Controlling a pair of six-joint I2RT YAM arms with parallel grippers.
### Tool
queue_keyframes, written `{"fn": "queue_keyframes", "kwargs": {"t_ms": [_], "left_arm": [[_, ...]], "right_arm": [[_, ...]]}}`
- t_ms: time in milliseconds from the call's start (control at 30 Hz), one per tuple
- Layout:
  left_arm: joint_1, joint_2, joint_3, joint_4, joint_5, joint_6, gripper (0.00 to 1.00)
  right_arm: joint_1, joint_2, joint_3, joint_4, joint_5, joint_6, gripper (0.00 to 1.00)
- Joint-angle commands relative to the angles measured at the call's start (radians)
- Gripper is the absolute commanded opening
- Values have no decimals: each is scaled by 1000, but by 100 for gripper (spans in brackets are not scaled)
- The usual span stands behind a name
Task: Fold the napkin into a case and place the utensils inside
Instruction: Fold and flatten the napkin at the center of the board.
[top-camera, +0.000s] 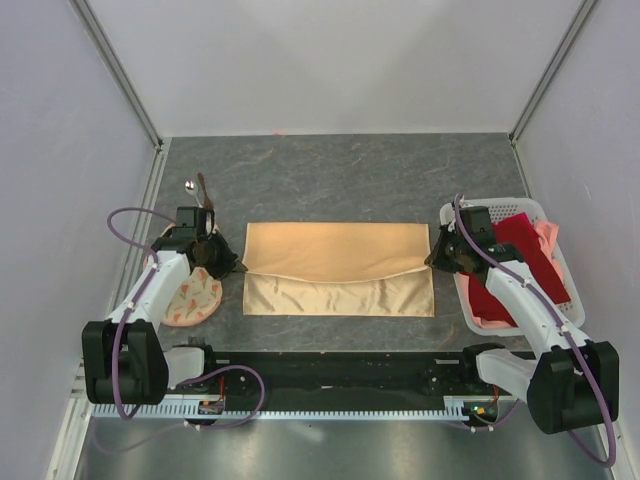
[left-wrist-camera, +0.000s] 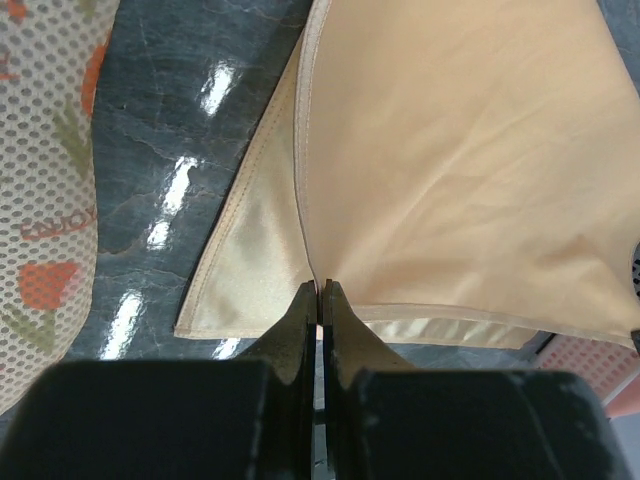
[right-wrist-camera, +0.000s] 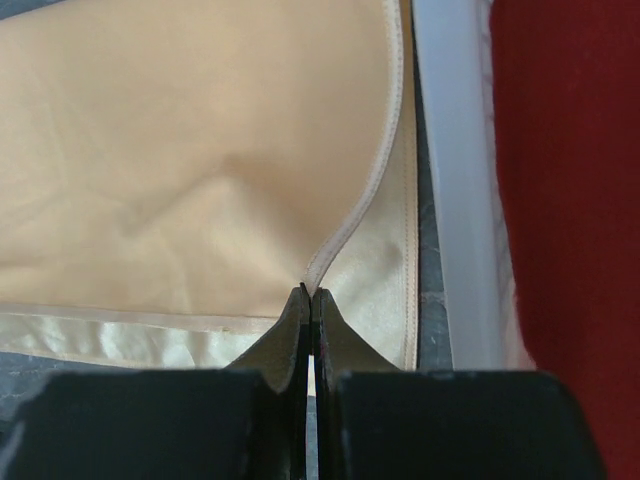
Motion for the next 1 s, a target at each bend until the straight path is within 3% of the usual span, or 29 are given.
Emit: {"fn": "queue_keyframes", "kwargs": {"t_ms": [0, 333, 700, 967], "left_arm": [[6, -23, -19, -26, -38, -46, 2], [5, -25, -66, -43, -9, -91, 2], [-32, 159, -19, 61, -13, -126, 2], [-135, 270, 56, 74, -131, -160, 2]], "right_arm": [[-2, 2, -15, -77, 62, 63, 0], [-2, -15, -39, -128, 79, 120, 0], [1, 129, -121, 160, 1, 143, 0], [14, 248, -98, 203, 69, 106, 0]]}}
